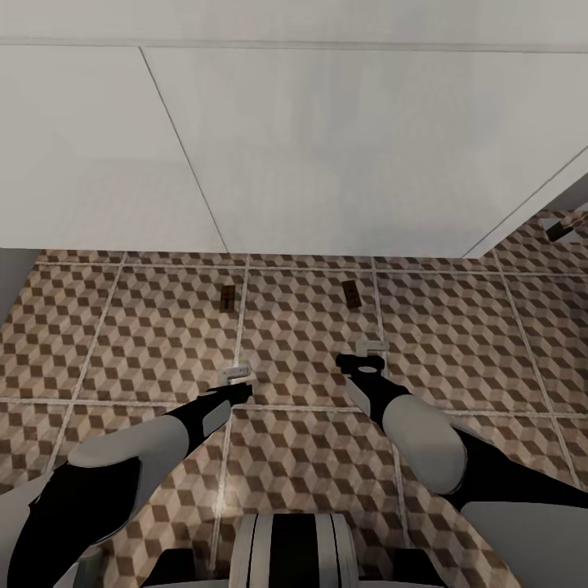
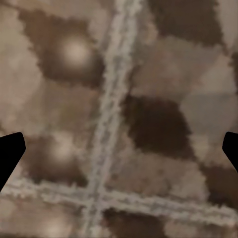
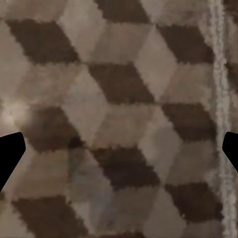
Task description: Take the four mousetraps from the cabinet in the bathroom and place them on the bathroom floor. Make sure all four end up on the same floor surface, and ensure that at least two of them are either under or directly next to the same bathroom sink.
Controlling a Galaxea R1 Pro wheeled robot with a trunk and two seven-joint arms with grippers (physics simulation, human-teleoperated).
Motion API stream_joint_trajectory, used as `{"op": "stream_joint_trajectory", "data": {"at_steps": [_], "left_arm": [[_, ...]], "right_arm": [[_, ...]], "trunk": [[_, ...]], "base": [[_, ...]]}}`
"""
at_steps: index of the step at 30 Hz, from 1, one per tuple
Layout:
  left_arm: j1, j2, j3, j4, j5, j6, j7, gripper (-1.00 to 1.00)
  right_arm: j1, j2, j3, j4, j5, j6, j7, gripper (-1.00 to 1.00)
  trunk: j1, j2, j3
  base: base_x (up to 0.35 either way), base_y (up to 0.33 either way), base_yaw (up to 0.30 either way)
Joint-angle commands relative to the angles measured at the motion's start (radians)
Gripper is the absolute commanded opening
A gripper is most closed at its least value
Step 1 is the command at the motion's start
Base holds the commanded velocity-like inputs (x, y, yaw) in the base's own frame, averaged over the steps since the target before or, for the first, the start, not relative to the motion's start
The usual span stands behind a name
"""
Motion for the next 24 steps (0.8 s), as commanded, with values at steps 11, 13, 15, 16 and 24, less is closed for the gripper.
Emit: {"op": "stream_joint_trajectory", "data": {"at_steps": [11,13,15,16,24], "left_arm": [[-0.001,0.0,-0.008,-0.002,0.006,0.0,0.006,1.0],[-0.001,0.0,-0.008,-0.002,0.006,0.0,0.006,1.0],[-0.001,0.0,-0.008,-0.002,0.006,0.0,0.006,1.0],[-0.001,0.0,-0.008,-0.002,0.006,0.0,0.006,1.0],[-0.001,0.0,-0.008,-0.001,0.006,0.002,0.006,1.0]], "right_arm": [[-0.001,0.0,-0.009,0.001,0.008,-0.004,-0.003,1.0],[-0.001,0.0,-0.009,0.001,0.008,-0.004,-0.003,1.0],[-0.001,0.0,-0.009,0.001,0.008,-0.004,-0.003,1.0],[-0.001,0.0,-0.009,0.001,0.008,-0.004,-0.003,1.0],[-0.001,0.0,-0.009,0.001,0.008,-0.004,-0.003,1.0]], "trunk": [[0.0,0.0,-0.001],[0.0,0.0,-0.001],[0.0,0.0,-0.001],[0.0,0.0,-0.001],[-0.003,0.001,0.023]], "base": [[0.0,0.0,0.0],[0.0,0.0,0.0],[0.0,0.0,0.0],[0.0,0.0,0.0],[0.0,0.0,0.0]]}}
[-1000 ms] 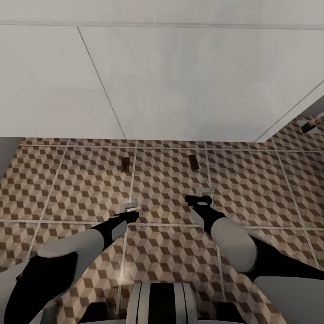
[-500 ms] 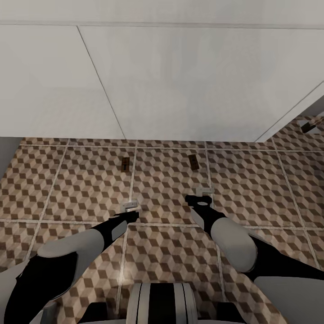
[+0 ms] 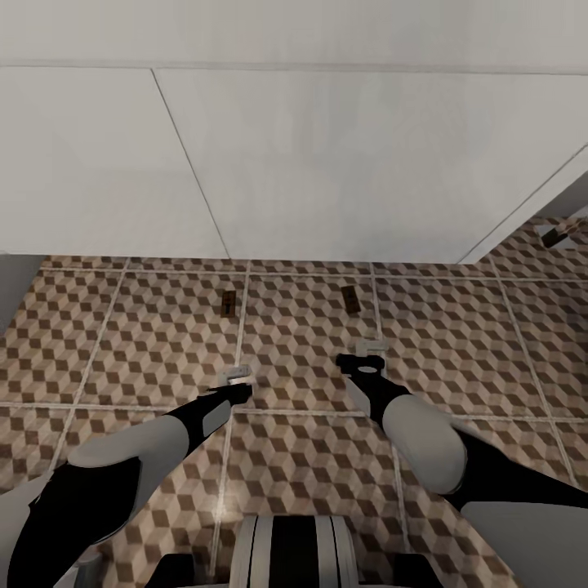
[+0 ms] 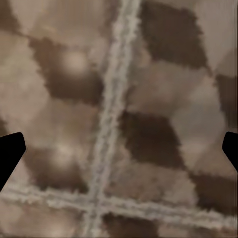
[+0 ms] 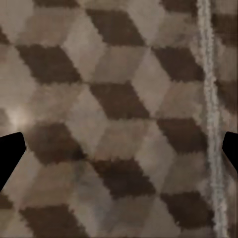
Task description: Take the four mousetraps from the cabinet in the bathroom and place them on the bathroom floor. Make sure all four end up on the same floor surface, and ensure that at least two of them are either under or directly next to the same bathroom sink.
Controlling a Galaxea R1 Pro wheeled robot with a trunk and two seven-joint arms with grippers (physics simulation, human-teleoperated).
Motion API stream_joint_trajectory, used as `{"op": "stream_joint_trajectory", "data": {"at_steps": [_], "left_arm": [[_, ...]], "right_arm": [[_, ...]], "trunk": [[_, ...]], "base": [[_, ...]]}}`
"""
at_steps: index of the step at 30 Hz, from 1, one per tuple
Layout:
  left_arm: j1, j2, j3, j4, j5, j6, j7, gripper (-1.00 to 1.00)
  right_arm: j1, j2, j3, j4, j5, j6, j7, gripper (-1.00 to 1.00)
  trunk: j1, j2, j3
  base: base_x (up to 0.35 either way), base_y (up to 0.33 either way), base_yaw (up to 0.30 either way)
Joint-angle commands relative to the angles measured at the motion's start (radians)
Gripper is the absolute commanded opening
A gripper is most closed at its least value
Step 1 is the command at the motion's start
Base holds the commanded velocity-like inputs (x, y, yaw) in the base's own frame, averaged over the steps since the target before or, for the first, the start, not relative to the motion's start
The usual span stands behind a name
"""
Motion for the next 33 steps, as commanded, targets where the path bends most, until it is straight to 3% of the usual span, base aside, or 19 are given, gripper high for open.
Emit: {"op": "stream_joint_trajectory", "data": {"at_steps": [1,33], "left_arm": [[-0.001,0.0,-0.008,-0.002,0.006,0.001,0.006,1.0],[-0.001,0.0,-0.008,0.0,0.007,0.004,0.007,1.0]], "right_arm": [[0.0,0.0,-0.009,0.001,0.008,-0.004,-0.003,1.0],[0.0,0.0,-0.009,0.001,0.008,-0.004,-0.003,1.0]], "trunk": [[-0.001,0.0,0.003],[-0.015,0.008,0.127]], "base": [[0.0,0.0,0.0],[0.0,0.0,0.0]]}}
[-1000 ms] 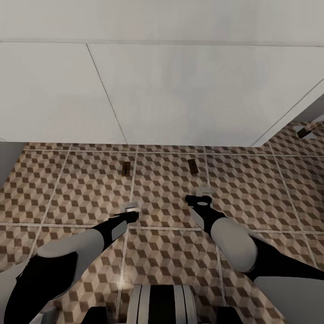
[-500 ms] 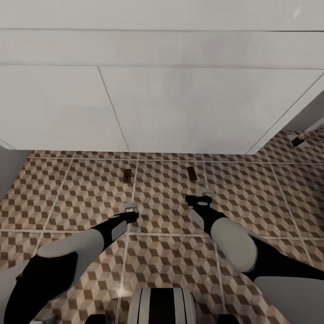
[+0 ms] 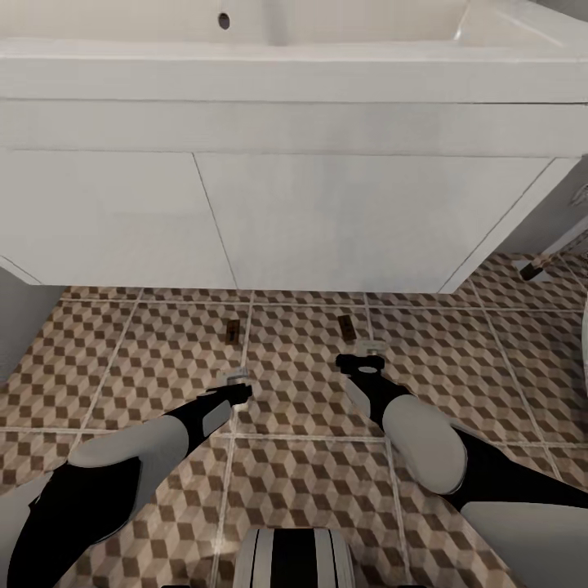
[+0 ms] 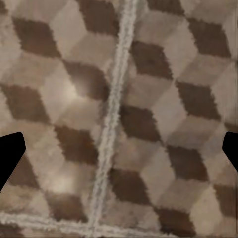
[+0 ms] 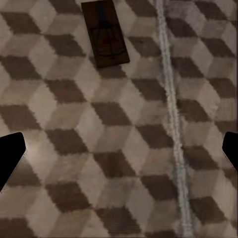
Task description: Take the four mousetraps from the cabinet in the bathroom and place them on the bathroom floor. Make sure all four end up on the same floor surface, and ensure that at least two of them are either under or directly next to the same bathroom sink.
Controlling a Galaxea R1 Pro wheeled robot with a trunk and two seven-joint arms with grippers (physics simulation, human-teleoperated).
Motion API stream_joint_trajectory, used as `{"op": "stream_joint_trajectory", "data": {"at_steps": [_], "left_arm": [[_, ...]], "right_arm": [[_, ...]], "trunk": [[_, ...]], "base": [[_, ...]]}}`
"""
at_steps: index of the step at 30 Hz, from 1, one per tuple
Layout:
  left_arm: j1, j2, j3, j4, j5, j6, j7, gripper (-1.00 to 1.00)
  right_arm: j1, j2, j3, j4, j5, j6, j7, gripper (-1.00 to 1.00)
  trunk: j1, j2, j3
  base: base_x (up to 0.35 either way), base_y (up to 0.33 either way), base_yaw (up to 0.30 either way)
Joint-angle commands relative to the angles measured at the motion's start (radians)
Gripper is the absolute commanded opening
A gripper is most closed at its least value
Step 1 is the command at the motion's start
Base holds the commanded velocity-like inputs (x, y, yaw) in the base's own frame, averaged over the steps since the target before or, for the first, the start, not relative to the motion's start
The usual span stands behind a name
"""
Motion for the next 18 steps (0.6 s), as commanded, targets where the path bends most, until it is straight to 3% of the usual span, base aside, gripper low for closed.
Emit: {"op": "stream_joint_trajectory", "data": {"at_steps": [1,13,18], "left_arm": [[-0.001,0.0,-0.007,-0.002,0.006,0.0,0.006,1.0],[-0.001,0.0,-0.007,-0.004,0.007,-0.005,0.007,1.0],[-0.001,0.002,-0.007,-0.003,0.007,-0.005,0.007,1.0]], "right_arm": [[0.0,0.0,-0.009,0.001,0.008,-0.004,-0.003,1.0],[0.031,0.0,-0.009,0.001,0.012,-0.004,-0.003,1.0],[0.033,0.0,-0.009,0.001,0.016,-0.004,-0.003,1.0]], "trunk": [[-0.001,0.0,0.003],[-0.006,0.003,0.05],[-0.006,0.003,0.05]], "base": [[0.0,0.0,0.0],[0.0,0.0,0.0],[0.0,0.0,0.0]]}}
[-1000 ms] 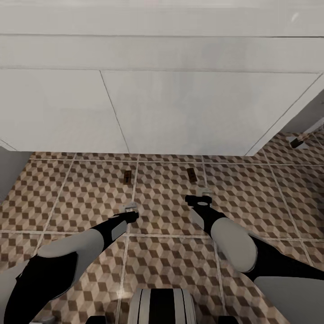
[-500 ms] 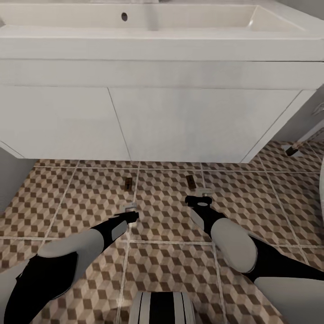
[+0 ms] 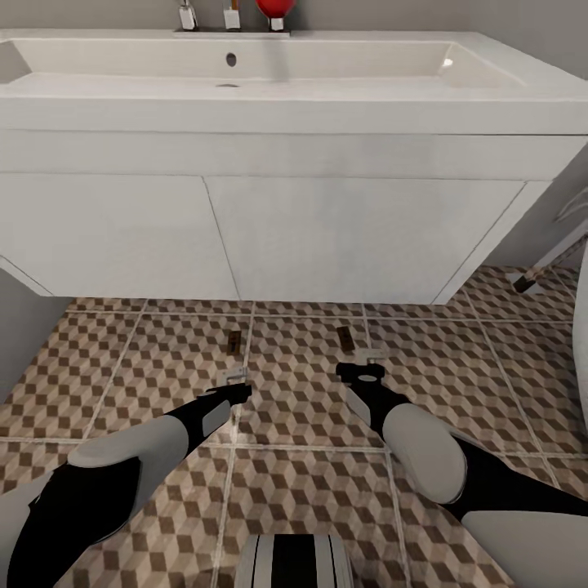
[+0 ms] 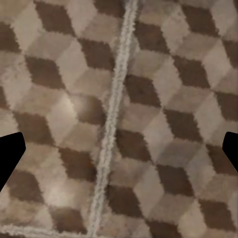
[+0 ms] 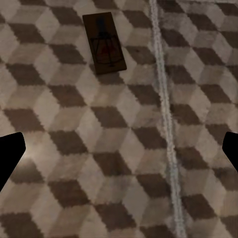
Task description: Take the four mousetraps from the cabinet in the bathroom and place them on the bathroom floor. Make sure all four end up on the same floor surface, and ensure that at least two of them are either under or directly next to the same bathroom sink.
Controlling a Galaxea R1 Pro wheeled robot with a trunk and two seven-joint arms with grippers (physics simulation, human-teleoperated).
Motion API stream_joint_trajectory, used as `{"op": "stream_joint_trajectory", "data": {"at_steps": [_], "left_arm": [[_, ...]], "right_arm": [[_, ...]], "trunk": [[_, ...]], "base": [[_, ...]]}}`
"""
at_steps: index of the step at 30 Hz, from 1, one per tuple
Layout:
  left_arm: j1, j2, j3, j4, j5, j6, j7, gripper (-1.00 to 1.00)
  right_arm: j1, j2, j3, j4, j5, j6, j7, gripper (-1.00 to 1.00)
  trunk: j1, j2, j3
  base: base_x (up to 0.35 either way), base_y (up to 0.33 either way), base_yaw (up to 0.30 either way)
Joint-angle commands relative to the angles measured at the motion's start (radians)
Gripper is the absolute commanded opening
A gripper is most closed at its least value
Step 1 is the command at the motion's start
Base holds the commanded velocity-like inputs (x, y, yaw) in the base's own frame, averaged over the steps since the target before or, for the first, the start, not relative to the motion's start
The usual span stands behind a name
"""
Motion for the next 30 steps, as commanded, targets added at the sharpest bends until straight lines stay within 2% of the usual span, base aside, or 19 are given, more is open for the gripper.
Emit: {"op": "stream_joint_trajectory", "data": {"at_steps": [1,30], "left_arm": [[-0.001,0.001,-0.008,-0.002,0.006,0.0,0.006,1.0],[0.0,0.002,-0.008,-0.002,0.007,-0.001,0.006,1.0]], "right_arm": [[0.0,0.0,-0.008,0.001,0.008,-0.004,-0.003,1.0],[0.001,0.0,-0.008,0.001,0.011,-0.004,-0.003,1.0]], "trunk": [[0.0,0.0,-0.001],[0.0,0.0,-0.001]], "base": [[0.0,0.0,0.0],[0.0,0.0,0.0]]}}
